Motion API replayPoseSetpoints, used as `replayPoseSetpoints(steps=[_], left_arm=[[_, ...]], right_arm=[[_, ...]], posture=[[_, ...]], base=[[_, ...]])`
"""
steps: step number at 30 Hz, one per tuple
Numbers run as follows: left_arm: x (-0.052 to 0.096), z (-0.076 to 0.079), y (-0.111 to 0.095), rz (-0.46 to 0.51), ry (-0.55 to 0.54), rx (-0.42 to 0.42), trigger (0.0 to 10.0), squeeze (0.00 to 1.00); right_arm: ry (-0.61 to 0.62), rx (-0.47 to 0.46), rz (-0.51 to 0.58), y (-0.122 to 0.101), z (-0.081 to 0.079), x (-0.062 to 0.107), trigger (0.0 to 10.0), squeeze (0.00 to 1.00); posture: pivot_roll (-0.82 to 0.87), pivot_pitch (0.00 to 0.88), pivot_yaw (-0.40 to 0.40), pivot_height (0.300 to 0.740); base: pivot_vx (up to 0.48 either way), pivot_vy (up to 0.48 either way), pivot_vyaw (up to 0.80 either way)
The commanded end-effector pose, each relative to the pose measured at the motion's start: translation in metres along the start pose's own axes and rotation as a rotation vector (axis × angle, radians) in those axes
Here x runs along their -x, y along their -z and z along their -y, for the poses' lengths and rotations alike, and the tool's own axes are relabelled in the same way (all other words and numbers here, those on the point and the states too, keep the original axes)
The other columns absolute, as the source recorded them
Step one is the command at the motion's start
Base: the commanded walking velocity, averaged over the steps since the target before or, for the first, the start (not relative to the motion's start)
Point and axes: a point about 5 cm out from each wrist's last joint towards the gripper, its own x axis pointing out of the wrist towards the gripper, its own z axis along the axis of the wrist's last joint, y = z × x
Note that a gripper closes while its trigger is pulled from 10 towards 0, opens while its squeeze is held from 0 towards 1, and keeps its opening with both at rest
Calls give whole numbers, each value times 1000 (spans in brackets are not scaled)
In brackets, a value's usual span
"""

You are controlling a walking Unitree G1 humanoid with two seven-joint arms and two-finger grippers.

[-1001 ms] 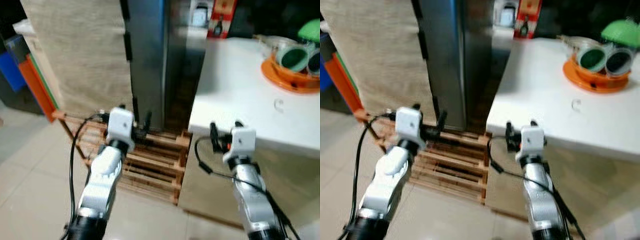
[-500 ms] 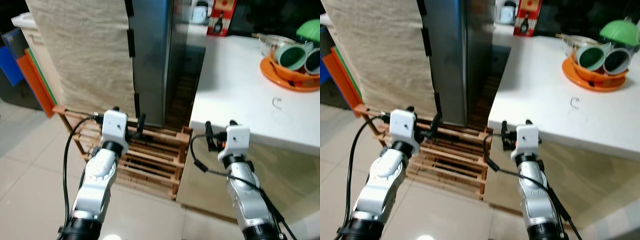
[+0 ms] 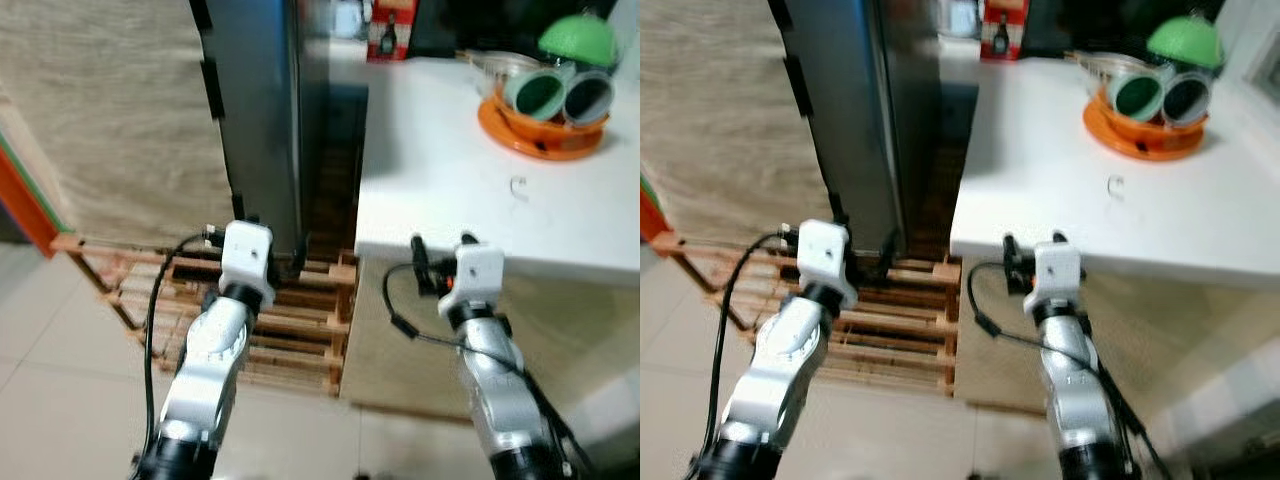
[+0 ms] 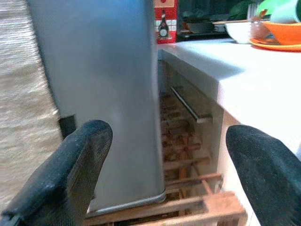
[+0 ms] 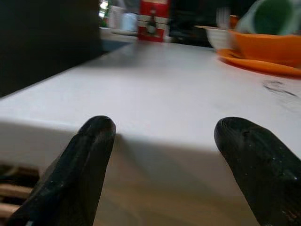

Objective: Restocking fridge

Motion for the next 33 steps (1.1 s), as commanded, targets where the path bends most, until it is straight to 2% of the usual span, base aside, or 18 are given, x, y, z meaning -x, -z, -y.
replayPoseSetpoints(steps=[1,3,12,21,23,25,29,33], left_arm=[[0,-1,-4,21,9,-16,10000,0],[0,-1,-5,26,12,-24,10000,0],[-1,-4,-4,13,-2,4,10000,0],[-1,-3,-4,19,26,-27,10000,0],[-1,-1,-3,10,48,7,10000,0],[-1,-2,-3,11,47,6,10000,0],[-2,-2,-6,25,59,-9,10000,0],[-1,1,-7,33,88,-9,10000,0]], right_arm=[[-3,-12,-24,4,-2,2,10000,282],[-3,-13,-17,4,-2,1,10000,282],[-7,-20,-11,4,-4,1,10000,286],[-2,-15,4,3,-4,2,10000,286],[1,-38,-33,7,-3,2,10000,286],[2,-39,-33,7,-3,2,10000,290],[9,-47,-27,7,-2,2,10000,282],[11,-56,-29,6,-4,2,10000,271]], posture=[[4,0,4,736],[6,0,6,736],[10,0,11,736],[6,0,15,740],[5,0,17,740],[4,0,17,740],[4,0,18,740],[2,0,22,740]], base=[[0,0,-744],[0,0,-722],[0,0,0],[0,0,0],[0,0,-800],[0,0,-800],[0,458,-800],[0,480,0]])
